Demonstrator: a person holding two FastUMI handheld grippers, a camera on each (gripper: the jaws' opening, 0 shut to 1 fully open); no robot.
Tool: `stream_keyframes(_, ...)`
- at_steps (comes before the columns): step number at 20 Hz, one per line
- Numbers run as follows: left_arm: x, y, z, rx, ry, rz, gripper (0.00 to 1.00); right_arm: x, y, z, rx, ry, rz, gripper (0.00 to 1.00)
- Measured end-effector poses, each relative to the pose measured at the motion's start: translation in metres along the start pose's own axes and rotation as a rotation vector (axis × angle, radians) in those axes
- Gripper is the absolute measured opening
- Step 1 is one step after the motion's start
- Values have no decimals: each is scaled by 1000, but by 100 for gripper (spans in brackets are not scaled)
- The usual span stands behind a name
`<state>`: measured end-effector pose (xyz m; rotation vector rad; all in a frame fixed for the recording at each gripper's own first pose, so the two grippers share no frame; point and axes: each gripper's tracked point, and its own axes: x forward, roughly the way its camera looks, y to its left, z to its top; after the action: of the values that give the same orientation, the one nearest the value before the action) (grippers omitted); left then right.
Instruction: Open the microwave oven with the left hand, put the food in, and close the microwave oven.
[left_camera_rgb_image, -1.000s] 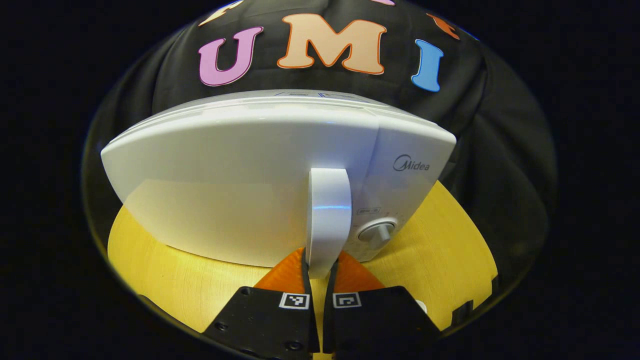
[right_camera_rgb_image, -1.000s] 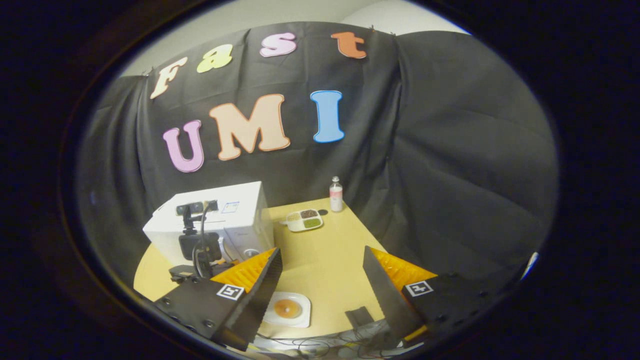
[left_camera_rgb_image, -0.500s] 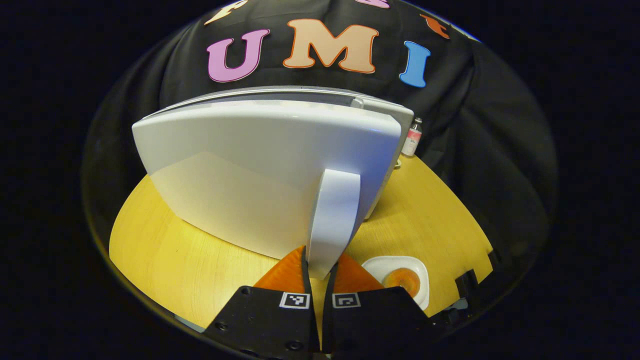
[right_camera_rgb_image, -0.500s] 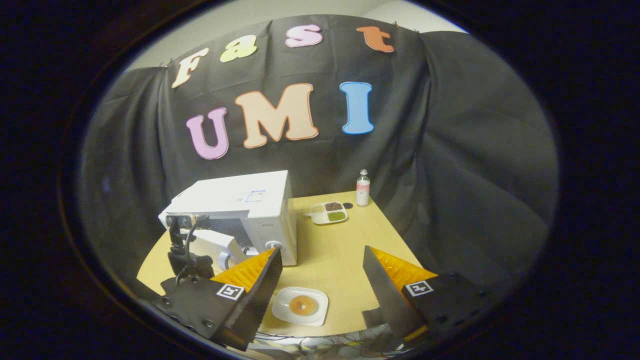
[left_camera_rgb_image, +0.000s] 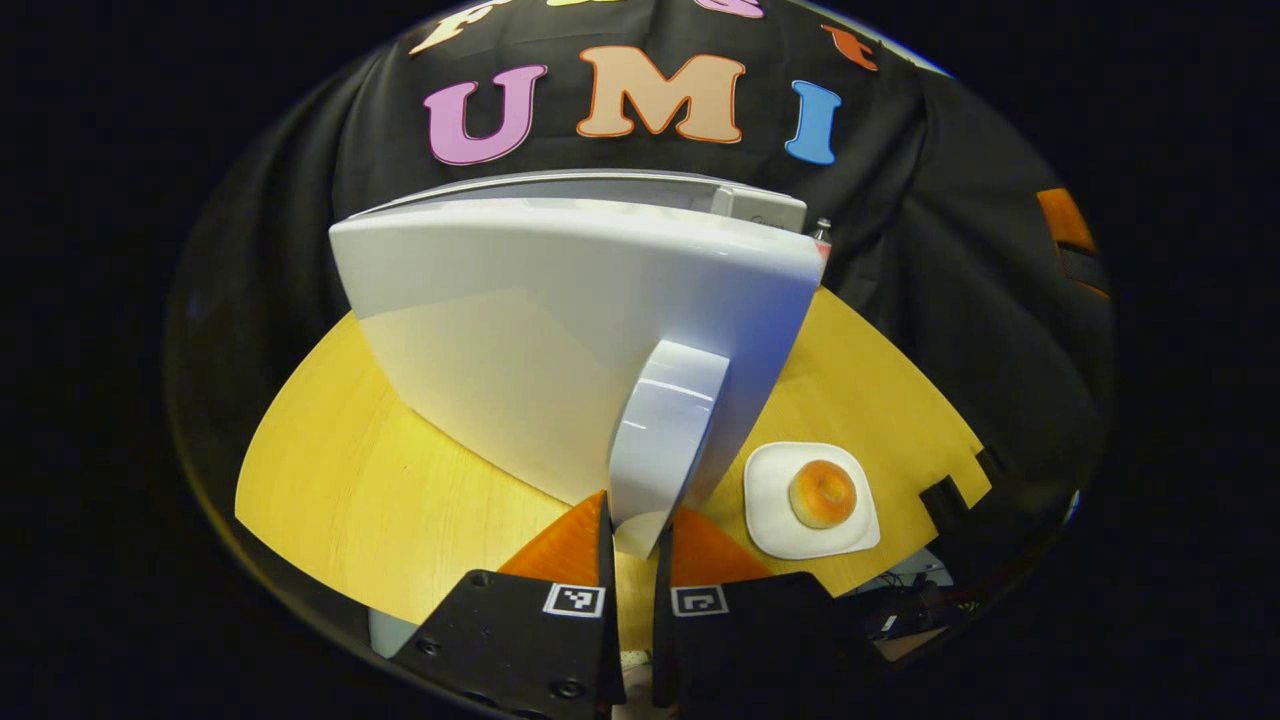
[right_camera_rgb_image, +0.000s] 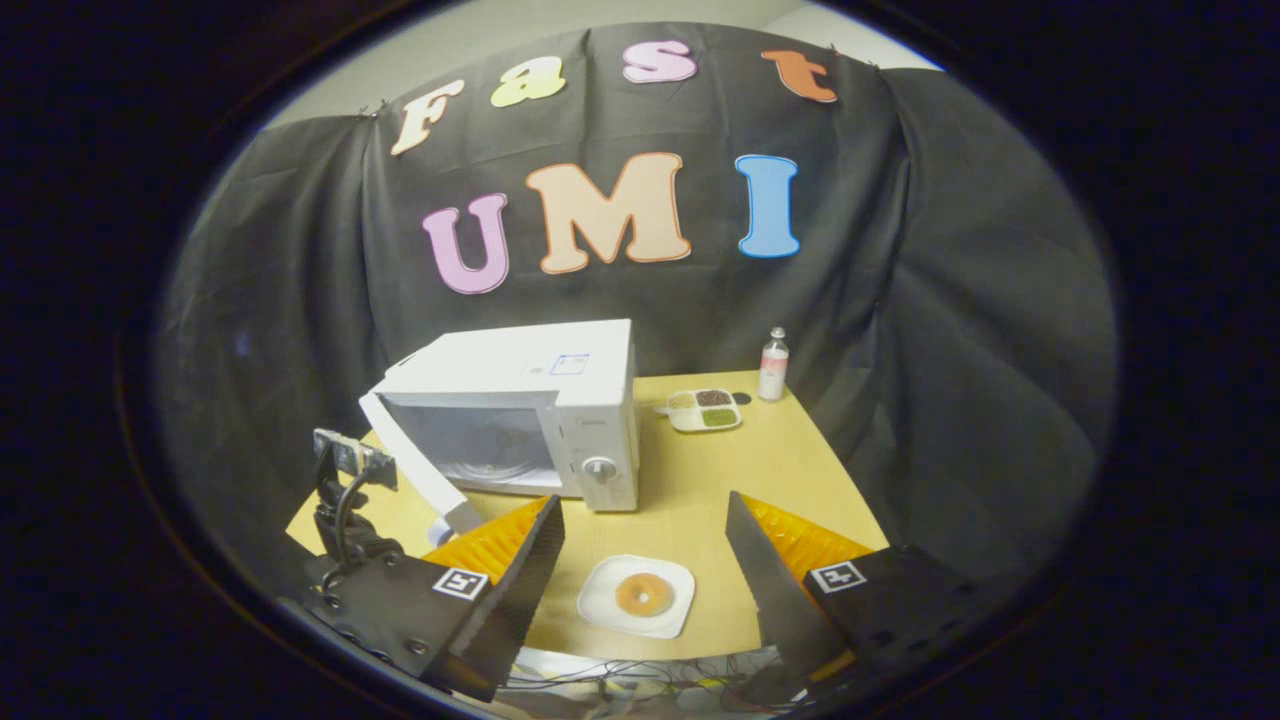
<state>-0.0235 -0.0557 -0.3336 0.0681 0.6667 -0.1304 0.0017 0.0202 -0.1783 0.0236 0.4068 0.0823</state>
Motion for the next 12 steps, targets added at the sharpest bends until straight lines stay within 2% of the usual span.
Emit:
stream_keyframes(1, -7, 6, -4, -8, 3, 10, 11, -1, 3, -1, -3, 0, 5, 94)
stream_keyframes(2, -13, 12, -10, -14, 2, 20, 12, -2, 5, -3, -4, 1, 8, 100)
stream_keyframes(4, -27, 25, -19, -33, 5, 41, 13, -2, 11, -9, -7, 8, 20, 100)
stream_keyframes(5, -34, 32, -23, -47, 8, 48, 14, -2, 14, -11, -7, 15, 28, 94)
stream_keyframes(6, -39, 39, -27, -78, 8, 54, 14, -1, 18, -14, -6, 20, 38, 94)
stream_keyframes(7, -45, 46, -29, -123, 7, 60, 17, -1, 22, -15, -5, 23, 49, 100)
stream_keyframes(8, -50, 52, -32, -171, 8, 67, 18, -1, 27, -17, -6, 26, 61, 100)
stream_keyframes(9, -55, 59, -34, -210, 5, 83, 22, -2, 30, -17, -9, 27, 71, 100)
stream_keyframes(10, -60, 67, -37, -230, 3, 108, 23, -2, 34, -19, -13, 29, 82, 94)
stream_keyframes(12, -73, 87, -43, -244, -7, 171, 27, 1, 39, -22, -21, 36, 102, 94)
